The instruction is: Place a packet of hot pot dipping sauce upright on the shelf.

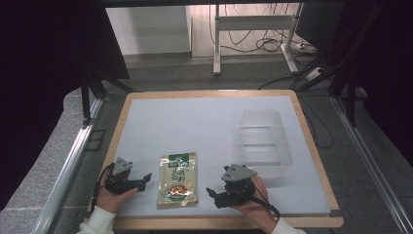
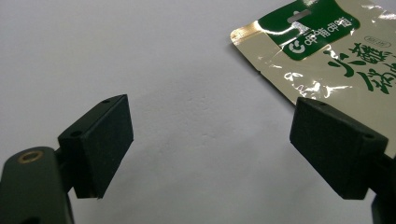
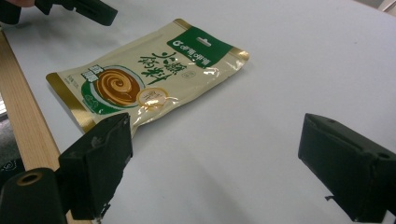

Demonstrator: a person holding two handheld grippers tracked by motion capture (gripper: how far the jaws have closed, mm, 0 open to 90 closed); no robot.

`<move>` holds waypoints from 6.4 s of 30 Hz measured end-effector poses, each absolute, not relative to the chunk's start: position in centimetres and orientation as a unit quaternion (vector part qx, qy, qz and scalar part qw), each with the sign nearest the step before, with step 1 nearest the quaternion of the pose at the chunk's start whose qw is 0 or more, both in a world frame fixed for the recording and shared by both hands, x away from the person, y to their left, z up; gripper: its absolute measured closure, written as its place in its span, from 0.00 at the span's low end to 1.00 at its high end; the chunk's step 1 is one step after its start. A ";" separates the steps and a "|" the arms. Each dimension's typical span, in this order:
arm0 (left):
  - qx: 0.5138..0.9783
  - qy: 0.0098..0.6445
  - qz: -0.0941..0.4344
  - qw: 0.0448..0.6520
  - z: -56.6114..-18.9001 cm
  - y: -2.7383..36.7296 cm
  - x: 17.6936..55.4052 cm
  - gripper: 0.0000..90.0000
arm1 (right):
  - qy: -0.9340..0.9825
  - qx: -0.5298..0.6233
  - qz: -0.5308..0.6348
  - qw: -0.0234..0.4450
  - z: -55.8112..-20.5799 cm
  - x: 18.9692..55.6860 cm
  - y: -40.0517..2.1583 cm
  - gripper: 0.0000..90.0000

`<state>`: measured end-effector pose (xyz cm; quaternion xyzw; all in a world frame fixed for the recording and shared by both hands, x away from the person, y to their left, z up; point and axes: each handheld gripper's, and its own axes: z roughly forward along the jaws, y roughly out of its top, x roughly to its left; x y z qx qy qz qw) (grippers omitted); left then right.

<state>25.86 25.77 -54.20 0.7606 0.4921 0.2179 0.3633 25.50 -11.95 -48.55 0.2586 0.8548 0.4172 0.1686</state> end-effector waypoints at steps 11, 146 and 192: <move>0.761 0.492 0.216 0.365 -54.2 25.8 25.8 0.15 | 0.858 0.254 0.419 0.157 -48.4 25.4 -11.9 0.16; 0.770 0.486 0.208 0.358 -54.5 25.6 26.0 0.15 | 0.908 0.232 0.349 -0.001 -51.9 39.3 -1.6 0.35; 0.771 0.485 0.205 0.358 -54.4 25.7 26.0 0.15 | 0.919 0.149 0.364 0.024 -49.9 37.2 -1.4 0.99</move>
